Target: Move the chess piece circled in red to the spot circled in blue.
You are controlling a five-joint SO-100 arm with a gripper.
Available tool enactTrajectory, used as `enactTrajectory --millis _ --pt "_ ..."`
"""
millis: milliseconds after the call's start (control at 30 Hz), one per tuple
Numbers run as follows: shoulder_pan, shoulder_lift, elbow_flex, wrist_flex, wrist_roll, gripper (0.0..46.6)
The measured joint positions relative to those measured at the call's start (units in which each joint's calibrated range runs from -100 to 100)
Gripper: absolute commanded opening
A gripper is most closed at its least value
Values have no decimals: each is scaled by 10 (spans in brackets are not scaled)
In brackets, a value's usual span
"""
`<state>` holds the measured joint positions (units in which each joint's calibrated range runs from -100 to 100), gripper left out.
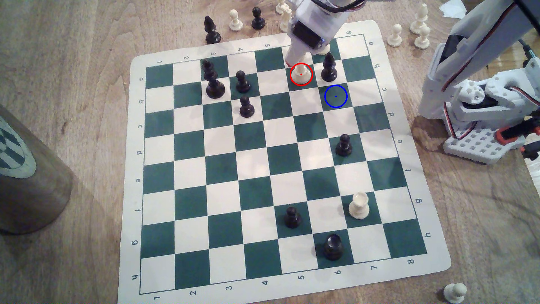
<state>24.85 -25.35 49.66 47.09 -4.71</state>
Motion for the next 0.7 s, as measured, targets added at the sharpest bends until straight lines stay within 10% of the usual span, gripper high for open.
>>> enactTrajectory --millis 333,700 --pt "-1 0 0 2 0 128" --pt "-1 0 0 2 5 9"
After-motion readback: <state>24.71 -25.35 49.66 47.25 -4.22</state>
